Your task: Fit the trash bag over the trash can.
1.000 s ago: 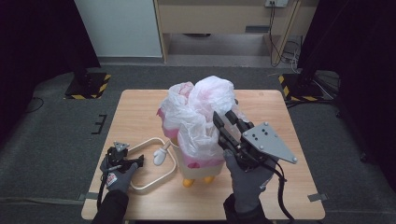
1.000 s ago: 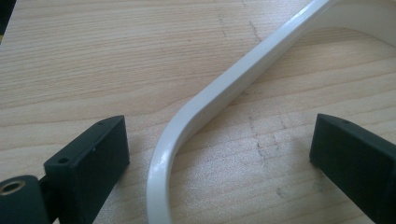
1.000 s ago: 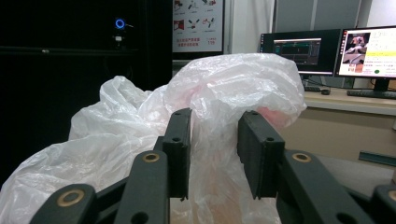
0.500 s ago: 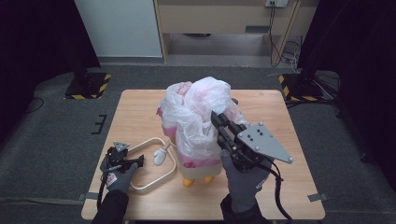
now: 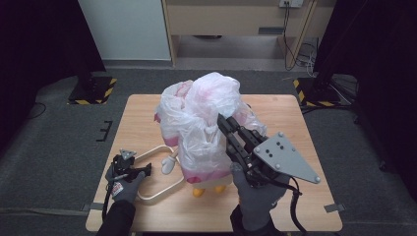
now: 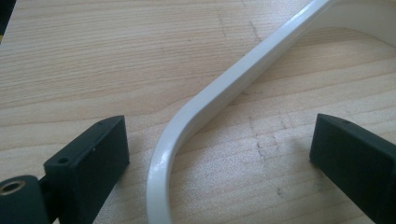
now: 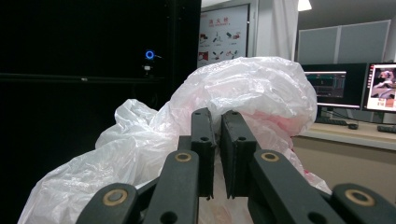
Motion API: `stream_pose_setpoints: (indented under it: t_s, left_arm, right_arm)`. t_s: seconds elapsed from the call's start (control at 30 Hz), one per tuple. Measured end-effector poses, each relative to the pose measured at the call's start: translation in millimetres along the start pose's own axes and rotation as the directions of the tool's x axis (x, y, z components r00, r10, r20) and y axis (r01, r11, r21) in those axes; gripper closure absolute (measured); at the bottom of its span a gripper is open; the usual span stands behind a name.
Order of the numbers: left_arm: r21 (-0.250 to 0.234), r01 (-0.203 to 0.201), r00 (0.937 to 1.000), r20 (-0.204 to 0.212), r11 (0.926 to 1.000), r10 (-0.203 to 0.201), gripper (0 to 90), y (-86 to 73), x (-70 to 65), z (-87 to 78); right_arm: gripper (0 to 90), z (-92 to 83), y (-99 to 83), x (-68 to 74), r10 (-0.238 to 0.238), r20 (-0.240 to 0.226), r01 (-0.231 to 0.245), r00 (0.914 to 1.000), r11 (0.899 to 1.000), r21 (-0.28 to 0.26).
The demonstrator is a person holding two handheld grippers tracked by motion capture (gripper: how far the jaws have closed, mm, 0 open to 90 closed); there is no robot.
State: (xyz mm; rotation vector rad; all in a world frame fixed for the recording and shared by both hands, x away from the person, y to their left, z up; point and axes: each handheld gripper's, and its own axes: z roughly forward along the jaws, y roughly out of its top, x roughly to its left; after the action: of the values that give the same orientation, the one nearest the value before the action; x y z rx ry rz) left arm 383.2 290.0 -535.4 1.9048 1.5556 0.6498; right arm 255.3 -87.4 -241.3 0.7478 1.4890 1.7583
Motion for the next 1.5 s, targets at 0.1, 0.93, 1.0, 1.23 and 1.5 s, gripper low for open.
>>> stream_pose_setpoints:
  t_s: [0.1, 0.93, 1.0, 1.23, 1.5]
  left_arm:
    - [0.000, 0.000, 1.0000, 0.000, 1.0000, 0.000, 3.7, 0.0, 0.0, 0.1]
    - [-0.005, 0.008, 1.0000, 0.000, 1.0000, -0.008, 3.6, -0.1, -0.6, 0.4]
    - [-0.005, 0.007, 1.0000, 0.000, 1.0000, -0.007, 3.6, 0.0, -0.5, 0.3]
    - [-0.005, 0.007, 1.0000, 0.000, 1.0000, -0.007, 3.6, -0.1, -0.6, 0.3]
    - [-0.007, 0.008, 1.0000, -0.002, 0.9999, -0.008, 3.5, -0.1, -0.7, 0.6]
  right_arm:
    - [83.5, 3.2, -4.8, 3.7, 0.006, -0.013, -0.006, 0.9999, 1.000, 0.019]
    - [41.4, 24.7, -41.9, -31.3, 0.040, 0.011, -0.042, 0.9991, 0.987, 0.154]
    - [35.8, 20.8, -38.9, -36.5, 0.050, -0.007, -0.048, 0.9987, 0.989, 0.136]
    - [32.4, 8.7, -29.6, -62.4, 0.083, -0.037, -0.079, 0.9959, 0.992, 0.099]
    - [45.7, 6.1, -19.0, -102.3, 0.120, -0.158, -0.104, 0.9802, 0.989, 0.101]
